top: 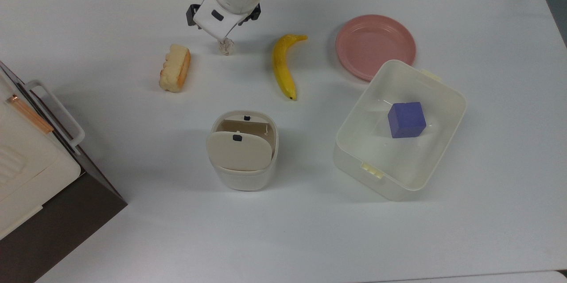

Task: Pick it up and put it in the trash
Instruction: 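Lower the gripper and close it on the small white item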

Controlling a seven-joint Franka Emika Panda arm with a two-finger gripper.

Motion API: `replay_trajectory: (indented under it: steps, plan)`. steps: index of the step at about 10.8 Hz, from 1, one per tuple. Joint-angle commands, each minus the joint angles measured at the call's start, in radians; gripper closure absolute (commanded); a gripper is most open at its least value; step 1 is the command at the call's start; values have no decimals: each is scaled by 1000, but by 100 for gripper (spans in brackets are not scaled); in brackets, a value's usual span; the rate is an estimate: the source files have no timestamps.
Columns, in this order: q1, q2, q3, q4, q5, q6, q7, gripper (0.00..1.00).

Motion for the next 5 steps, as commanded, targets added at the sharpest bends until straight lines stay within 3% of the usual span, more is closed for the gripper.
replay_trajectory:
  steps: [1, 5]
  plan:
    - [21, 20, -7, -104, -89, 124, 84, 2]
    - [38, 92, -6, -124, -167, 152, 150, 6]
